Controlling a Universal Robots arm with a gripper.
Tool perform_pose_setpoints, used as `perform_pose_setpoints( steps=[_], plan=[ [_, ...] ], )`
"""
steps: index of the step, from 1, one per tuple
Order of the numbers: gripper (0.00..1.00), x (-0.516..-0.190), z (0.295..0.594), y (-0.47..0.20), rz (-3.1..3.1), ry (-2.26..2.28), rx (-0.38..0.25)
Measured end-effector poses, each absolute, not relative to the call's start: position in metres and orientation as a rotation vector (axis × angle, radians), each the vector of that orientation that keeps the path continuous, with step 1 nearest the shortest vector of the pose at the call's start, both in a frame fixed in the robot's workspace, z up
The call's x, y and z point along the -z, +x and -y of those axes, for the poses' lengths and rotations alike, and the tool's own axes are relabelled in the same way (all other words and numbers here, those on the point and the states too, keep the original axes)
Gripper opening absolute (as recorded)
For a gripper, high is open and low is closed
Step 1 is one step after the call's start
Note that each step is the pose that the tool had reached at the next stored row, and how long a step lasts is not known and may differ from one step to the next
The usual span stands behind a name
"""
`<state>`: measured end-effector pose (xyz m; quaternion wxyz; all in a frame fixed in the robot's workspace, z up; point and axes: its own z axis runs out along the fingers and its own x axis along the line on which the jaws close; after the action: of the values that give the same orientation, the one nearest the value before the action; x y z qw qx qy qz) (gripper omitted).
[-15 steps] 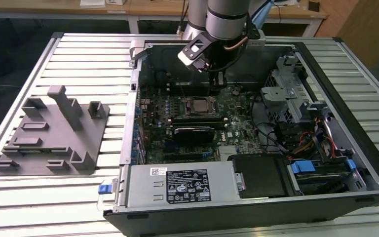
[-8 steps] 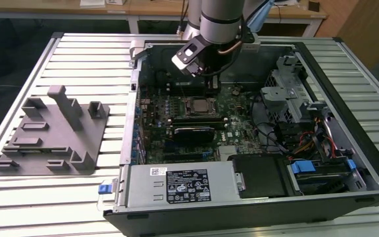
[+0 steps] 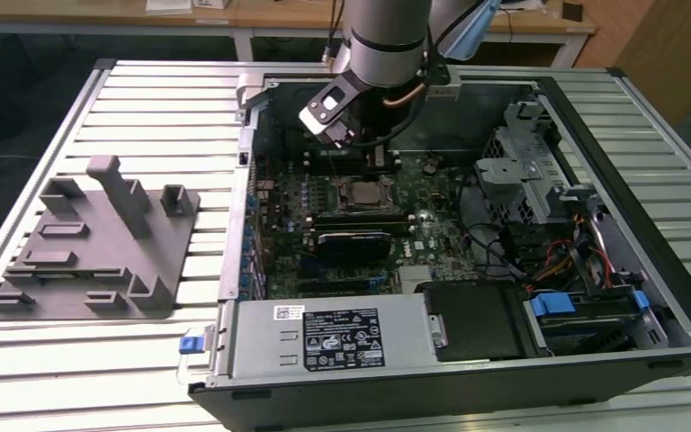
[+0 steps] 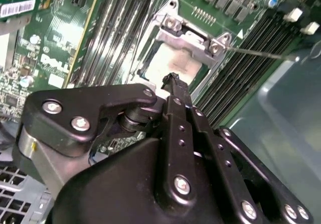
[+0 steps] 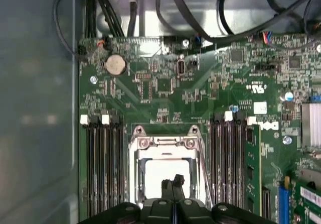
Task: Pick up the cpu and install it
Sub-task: 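Close the cpu cover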
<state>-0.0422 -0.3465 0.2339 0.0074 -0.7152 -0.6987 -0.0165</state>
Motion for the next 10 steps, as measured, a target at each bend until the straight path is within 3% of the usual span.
perform_pose_setpoints(
  steps=[10],
  plan=[
    [0.11, -0.2340, 0.3465, -0.0423, 2.233, -2.188, 0.051]
  ],
)
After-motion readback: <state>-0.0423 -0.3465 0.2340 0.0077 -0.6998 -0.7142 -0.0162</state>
